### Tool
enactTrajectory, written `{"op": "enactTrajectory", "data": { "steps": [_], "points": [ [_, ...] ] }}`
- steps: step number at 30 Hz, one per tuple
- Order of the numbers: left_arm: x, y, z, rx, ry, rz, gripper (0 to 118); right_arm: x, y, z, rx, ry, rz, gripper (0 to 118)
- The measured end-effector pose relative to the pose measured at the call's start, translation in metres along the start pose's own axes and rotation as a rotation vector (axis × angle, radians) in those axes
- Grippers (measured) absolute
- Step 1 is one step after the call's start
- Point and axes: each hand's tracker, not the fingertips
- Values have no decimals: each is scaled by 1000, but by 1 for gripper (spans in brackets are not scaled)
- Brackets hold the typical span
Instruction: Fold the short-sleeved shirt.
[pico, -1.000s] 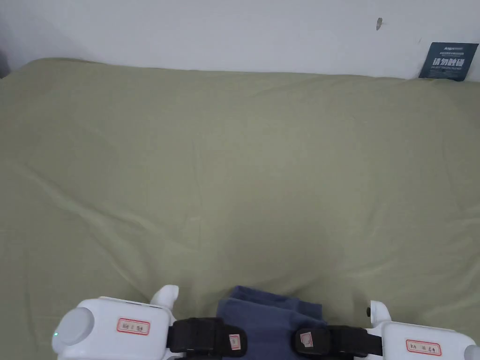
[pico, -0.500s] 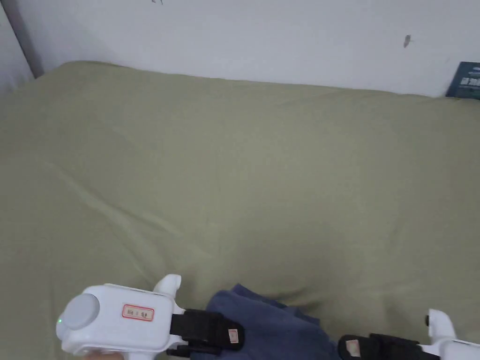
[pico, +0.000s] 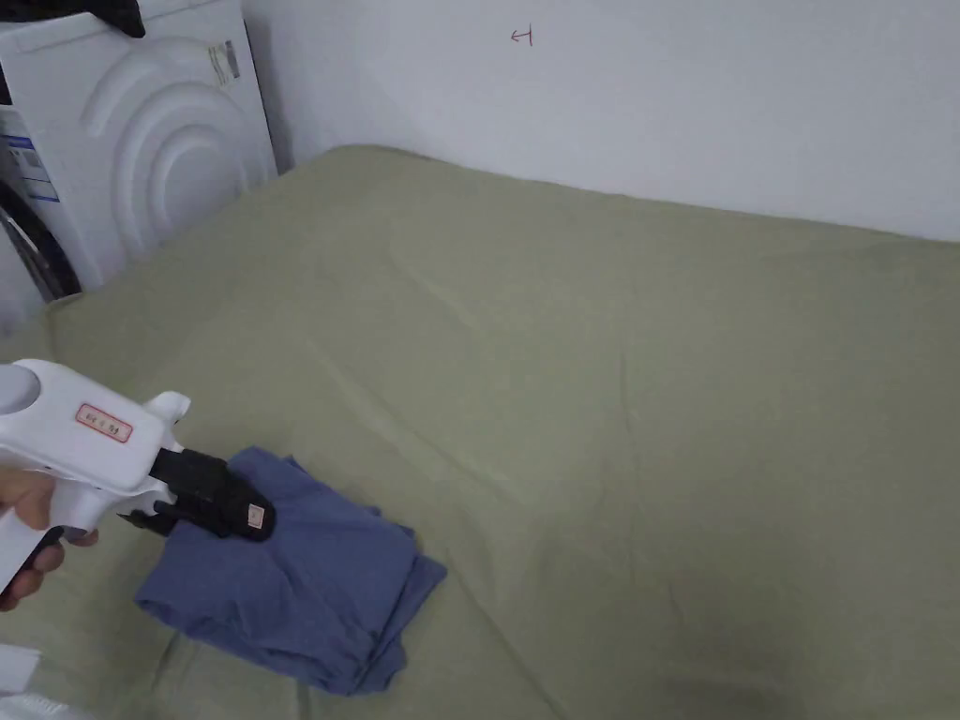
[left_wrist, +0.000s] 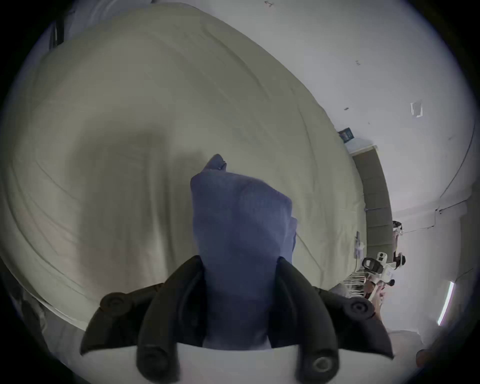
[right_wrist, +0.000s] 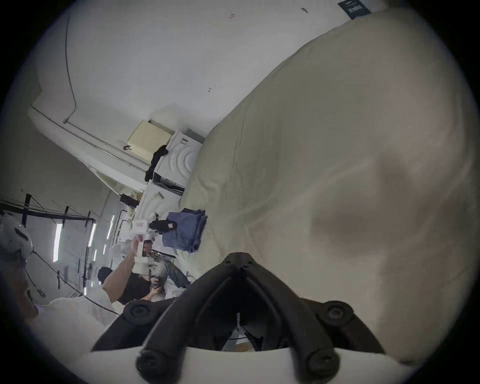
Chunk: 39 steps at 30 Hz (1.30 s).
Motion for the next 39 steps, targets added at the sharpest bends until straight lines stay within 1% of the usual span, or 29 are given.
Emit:
{"op": "enactTrajectory", "data": {
  "steps": [2,3,5,6,8,10,14,15,16,17,18,19,20,21,22,23,24,25,26,27,29,32,34,35,39],
  "points": [
    [0,5,0,-9,5,8,34,0,3,-3,-4,-6,-2,2],
    [3,5,0,-11,9,8,56,0,4,-4,-5,-9,-1,2],
    [9,4,5,43,50,-29,107,0,6,-3,-10,-9,5,2],
    [14,3,11,86,57,-41,118,-1,7,-3,-11,-6,9,2],
    [18,5,26,174,74,-33,118,-4,8,1,-12,3,25,2],
    [32,1,38,215,91,-23,118,-10,8,7,-6,9,46,2],
    [88,-24,52,277,91,-140,118,-23,14,25,41,49,88,2],
    [106,-31,52,296,81,-167,118,-28,16,31,62,59,111,2],
    [121,-39,49,320,26,-183,118,-34,18,36,81,51,134,2],
    [146,-49,44,325,-16,-213,118,-43,20,43,106,22,162,2],
    [169,-59,38,346,-29,-237,112,-51,22,48,138,-1,200,2],
    [197,-70,31,394,-32,-264,102,-61,23,55,176,-34,235,2],
    [223,-85,23,429,-54,-307,85,-72,25,61,218,-69,266,2],
    [249,-97,14,476,-69,-319,72,-80,25,67,271,-127,306,2],
    [274,-110,5,512,-101,-317,64,-93,25,74,334,-190,349,2],
    [300,-123,-6,545,-136,-313,64,-106,23,79,392,-263,396,2],
    [321,-136,-14,586,-142,-330,23,-116,22,83,439,-324,442,2],
    [346,-153,-24,669,-82,-402,0,-134,18,84,494,-401,489,2],
    [371,-168,-33,738,-15,-454,0,-144,13,86,557,-473,529,2],
    [390,-179,-40,764,25,-486,0,-152,9,88,604,-513,570,2],
    [417,-198,-54,873,68,-537,0,-159,5,89,701,-612,638,2],
    [444,-217,-64,966,129,-529,0,-173,-6,90,784,-717,749,2],
    [455,-225,-67,1013,217,-565,0,-178,-10,90,814,-732,790,2],
    [458,-227,-68,1017,244,-596,0,-180,-11,92,808,-721,786,2],
    [464,-234,-67,1021,252,-635,0,-182,-13,97,816,-709,791,2]
  ]
}}
